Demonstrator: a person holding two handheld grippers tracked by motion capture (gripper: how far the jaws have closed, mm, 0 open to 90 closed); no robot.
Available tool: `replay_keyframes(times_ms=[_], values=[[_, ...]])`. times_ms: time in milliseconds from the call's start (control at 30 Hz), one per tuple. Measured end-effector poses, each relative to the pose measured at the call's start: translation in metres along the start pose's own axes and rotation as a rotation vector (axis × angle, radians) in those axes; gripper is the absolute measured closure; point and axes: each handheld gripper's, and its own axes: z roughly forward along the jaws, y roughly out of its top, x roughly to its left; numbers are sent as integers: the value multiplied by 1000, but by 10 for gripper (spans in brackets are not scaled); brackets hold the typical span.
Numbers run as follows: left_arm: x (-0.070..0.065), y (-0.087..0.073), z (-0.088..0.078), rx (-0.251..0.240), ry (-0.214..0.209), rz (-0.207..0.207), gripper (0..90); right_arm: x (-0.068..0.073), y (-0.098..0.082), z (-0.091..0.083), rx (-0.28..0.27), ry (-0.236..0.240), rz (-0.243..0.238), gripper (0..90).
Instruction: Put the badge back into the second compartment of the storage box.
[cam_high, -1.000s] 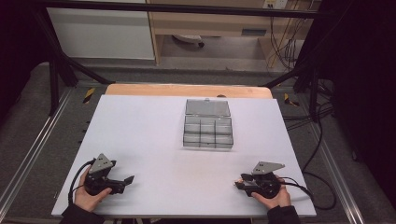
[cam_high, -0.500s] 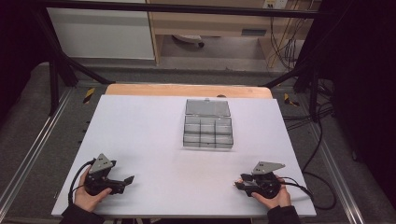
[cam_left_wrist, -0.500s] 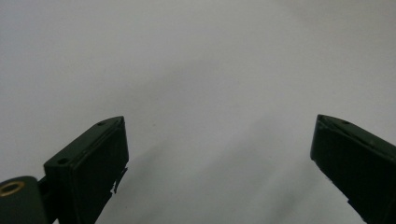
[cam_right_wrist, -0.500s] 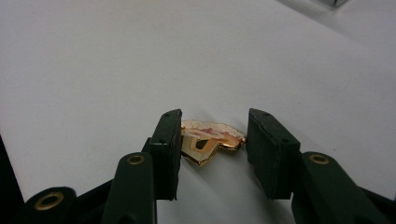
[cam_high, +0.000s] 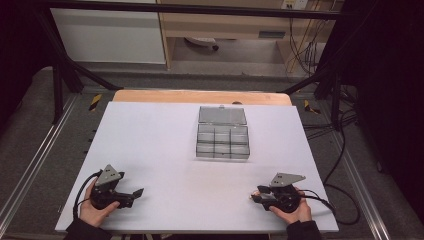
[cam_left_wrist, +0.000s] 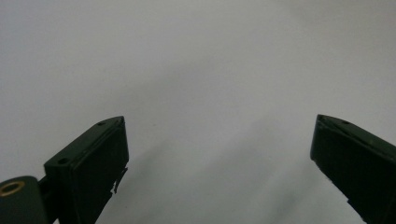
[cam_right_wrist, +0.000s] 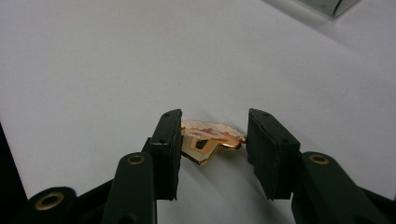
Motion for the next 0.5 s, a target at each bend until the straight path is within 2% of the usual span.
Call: replay_keyframes(times_ms=[500], values=[[0, 0, 0, -1, 1, -1, 41, -1, 3, -6, -21, -8, 5, 563]])
